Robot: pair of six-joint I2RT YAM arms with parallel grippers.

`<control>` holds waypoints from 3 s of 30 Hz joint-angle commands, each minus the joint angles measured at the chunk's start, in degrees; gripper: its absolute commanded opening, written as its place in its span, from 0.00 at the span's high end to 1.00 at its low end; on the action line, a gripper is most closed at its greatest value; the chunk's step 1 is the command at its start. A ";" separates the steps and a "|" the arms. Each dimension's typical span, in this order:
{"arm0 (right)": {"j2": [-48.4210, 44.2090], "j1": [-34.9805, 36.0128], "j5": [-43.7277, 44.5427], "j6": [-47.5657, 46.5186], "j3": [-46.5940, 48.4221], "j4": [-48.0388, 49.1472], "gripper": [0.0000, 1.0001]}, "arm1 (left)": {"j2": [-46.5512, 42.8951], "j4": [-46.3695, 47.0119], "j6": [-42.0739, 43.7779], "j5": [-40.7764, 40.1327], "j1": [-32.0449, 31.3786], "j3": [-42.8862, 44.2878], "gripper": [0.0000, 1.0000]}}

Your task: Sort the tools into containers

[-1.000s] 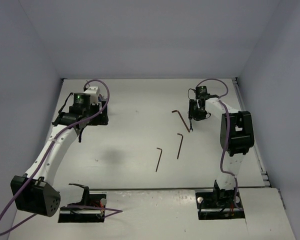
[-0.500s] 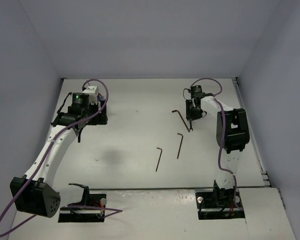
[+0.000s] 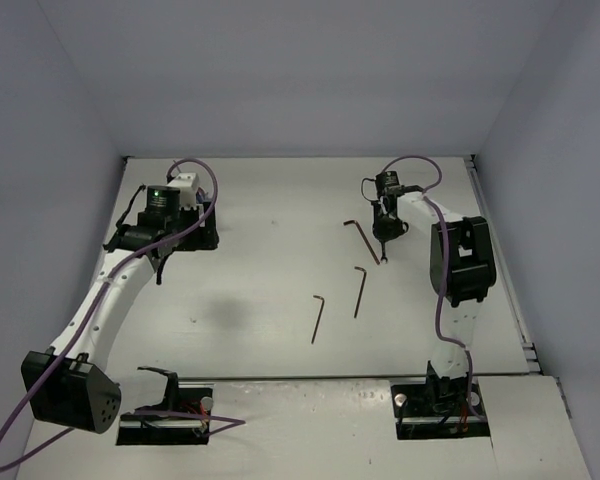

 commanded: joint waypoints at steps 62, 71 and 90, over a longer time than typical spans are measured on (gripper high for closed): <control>-40.83 24.25 -18.97 9.76 -30.35 36.69 1.00 | 20.62 36.35 -27.85 3.33 -27.40 6.64 0.73; -40.22 24.22 -19.09 9.65 -30.97 37.39 1.00 | 19.77 35.20 -22.52 1.44 -27.52 6.35 1.00; -44.69 19.67 -16.35 6.68 -35.34 33.96 0.41 | 13.22 23.36 15.84 -19.04 -6.35 15.32 1.00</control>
